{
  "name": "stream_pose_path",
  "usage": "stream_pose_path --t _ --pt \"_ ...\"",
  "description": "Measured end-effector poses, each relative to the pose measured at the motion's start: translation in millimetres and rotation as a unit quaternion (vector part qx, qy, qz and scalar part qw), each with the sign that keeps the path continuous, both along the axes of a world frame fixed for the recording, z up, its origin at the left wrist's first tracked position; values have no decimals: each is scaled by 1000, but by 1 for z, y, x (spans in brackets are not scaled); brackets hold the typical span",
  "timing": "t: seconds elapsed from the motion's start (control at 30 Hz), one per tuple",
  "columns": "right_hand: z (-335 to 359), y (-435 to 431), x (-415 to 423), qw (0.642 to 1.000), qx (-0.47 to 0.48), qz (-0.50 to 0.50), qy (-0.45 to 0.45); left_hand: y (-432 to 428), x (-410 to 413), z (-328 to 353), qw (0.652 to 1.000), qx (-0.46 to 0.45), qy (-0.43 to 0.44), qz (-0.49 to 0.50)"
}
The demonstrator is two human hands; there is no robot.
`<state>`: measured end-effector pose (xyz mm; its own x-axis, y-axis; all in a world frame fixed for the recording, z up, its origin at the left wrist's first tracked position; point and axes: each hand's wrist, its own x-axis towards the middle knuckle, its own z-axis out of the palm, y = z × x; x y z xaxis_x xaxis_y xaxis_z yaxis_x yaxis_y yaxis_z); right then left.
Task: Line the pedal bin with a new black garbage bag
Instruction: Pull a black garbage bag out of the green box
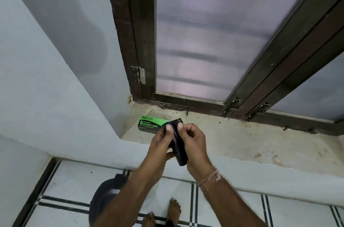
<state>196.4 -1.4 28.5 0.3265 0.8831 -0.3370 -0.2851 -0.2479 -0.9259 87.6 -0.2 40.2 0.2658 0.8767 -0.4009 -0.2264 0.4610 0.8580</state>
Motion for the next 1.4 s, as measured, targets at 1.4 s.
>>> stream_pose_path --t 1.4 --pt "26 -9 8 981 10 139 -133 -1 -17 6 996 -71 -55 17"
